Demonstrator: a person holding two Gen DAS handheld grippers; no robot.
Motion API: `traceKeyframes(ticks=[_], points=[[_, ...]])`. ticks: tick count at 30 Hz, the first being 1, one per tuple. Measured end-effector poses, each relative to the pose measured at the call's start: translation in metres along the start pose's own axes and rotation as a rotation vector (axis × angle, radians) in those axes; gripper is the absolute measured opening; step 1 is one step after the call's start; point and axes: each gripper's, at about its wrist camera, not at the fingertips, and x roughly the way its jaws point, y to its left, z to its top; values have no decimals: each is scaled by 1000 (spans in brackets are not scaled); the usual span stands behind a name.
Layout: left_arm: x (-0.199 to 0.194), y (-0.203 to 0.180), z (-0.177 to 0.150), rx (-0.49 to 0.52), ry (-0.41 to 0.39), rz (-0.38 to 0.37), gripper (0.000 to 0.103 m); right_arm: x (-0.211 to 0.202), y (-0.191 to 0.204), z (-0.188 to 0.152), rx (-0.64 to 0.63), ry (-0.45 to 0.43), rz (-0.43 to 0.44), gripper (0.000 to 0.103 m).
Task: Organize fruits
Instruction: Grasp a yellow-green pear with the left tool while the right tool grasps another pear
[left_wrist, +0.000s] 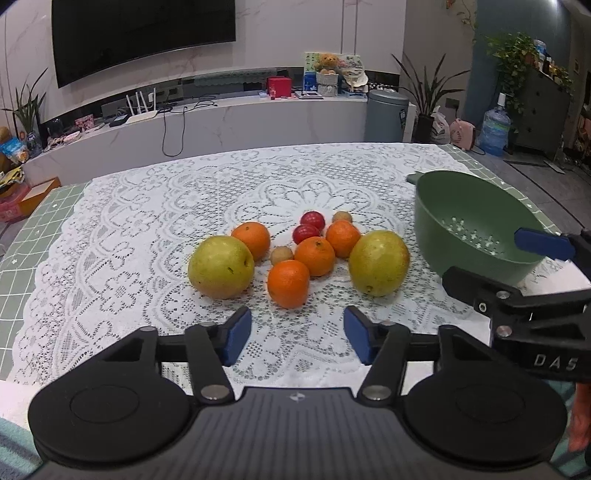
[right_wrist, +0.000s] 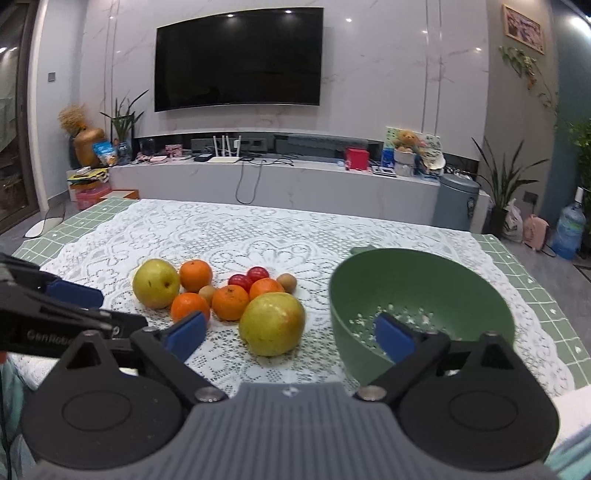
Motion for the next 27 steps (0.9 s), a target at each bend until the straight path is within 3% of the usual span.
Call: traceKeyframes(ticks=[2, 9, 14, 16, 18, 20, 27], points=[[6, 4, 1, -7, 8, -16, 53, 7, 3, -1, -12, 6, 17, 84], [27, 15, 0, -25, -7, 8, 45, 40, 15, -7, 36, 70, 62, 74], [38, 21, -1, -51, -73, 84, 44, 63, 14, -11, 143, 115, 60, 71], [41, 22, -1, -43, -109, 119, 46, 71, 13, -12, 188, 127, 60, 71], [46, 23, 1, -32, -124, 149, 56, 79, 10, -12, 240, 133, 66, 71], [51, 24, 3, -11, -134, 163, 72, 85, 10, -13, 270, 141, 60, 71], [70, 38, 9, -37, -87, 178, 75, 99, 9, -9, 300, 127, 22, 73]])
